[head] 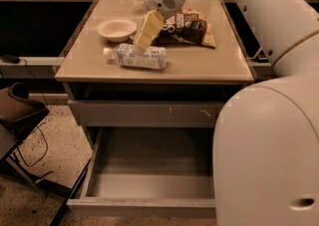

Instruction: Place blue plastic bottle into middle drawer

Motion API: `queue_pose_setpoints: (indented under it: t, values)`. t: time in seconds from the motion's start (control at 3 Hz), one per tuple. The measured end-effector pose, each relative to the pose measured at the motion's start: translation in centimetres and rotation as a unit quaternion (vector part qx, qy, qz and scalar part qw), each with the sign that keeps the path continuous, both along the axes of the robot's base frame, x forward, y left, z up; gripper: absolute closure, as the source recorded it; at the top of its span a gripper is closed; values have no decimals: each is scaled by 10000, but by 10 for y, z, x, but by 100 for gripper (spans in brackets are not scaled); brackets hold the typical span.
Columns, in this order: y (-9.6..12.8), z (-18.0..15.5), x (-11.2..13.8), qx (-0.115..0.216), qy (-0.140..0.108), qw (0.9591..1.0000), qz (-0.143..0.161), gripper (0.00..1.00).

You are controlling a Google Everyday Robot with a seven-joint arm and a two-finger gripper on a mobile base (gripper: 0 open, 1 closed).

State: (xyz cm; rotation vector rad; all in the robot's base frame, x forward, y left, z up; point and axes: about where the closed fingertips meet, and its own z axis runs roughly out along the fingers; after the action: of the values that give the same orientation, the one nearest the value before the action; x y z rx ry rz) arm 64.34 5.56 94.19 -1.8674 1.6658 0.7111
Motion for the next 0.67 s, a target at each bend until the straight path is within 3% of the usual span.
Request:
queue_pose_setpoints:
  t: [0.33, 0.67]
  values:
    - [4, -24, 27, -781, 68, 9944, -709, 0]
    - [23, -82, 70, -2137, 208, 9645, -1539, 0]
